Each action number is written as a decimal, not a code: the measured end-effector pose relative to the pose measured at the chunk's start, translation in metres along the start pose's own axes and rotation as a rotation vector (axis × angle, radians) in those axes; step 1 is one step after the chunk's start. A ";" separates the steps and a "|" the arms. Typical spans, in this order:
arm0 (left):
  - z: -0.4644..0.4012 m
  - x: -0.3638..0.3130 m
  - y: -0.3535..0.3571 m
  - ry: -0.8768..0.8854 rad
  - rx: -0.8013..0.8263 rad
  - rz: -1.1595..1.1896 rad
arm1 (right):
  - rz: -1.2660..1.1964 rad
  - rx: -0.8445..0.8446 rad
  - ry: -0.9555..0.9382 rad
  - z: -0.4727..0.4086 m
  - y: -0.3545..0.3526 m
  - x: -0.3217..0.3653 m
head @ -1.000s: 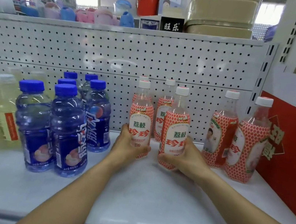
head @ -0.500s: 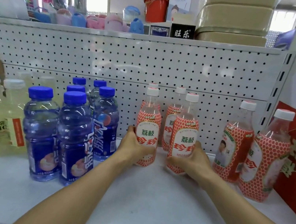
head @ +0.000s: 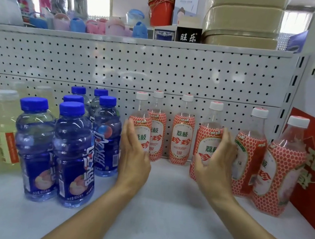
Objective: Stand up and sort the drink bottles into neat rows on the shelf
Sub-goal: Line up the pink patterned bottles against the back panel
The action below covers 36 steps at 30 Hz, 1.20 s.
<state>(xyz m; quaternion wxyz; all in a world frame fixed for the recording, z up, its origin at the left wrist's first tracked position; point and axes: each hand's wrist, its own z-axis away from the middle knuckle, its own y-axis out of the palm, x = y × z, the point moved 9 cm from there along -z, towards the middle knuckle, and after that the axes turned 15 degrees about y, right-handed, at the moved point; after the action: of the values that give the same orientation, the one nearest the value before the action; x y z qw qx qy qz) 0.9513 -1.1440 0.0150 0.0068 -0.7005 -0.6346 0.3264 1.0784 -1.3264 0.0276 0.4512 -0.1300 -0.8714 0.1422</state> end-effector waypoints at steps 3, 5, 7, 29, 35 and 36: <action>-0.014 -0.063 -0.014 0.388 -0.069 -0.028 | -0.055 -0.073 -0.278 0.004 -0.017 0.055; -0.040 -0.092 -0.024 0.486 -0.067 -0.019 | -0.035 -0.066 -0.360 -0.015 -0.024 0.089; -0.083 -0.106 -0.032 0.456 -0.042 -0.030 | 0.082 0.003 -0.363 -0.049 -0.021 0.122; -0.189 -0.043 0.037 0.219 0.638 -0.281 | 0.544 0.615 -0.033 -0.147 0.068 0.108; -0.189 -0.051 0.031 0.295 0.605 -0.479 | 0.581 0.605 -0.051 -0.141 0.054 0.117; -0.186 -0.057 0.024 0.322 0.542 -0.511 | 0.558 0.581 -0.056 -0.140 0.048 0.120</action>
<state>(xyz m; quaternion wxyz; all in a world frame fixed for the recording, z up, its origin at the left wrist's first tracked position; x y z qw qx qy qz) 1.0606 -1.1239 0.1767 0.3715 -0.5351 -0.6701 0.3557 1.1312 -1.2215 0.1771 0.3892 -0.2246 -0.7383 0.5030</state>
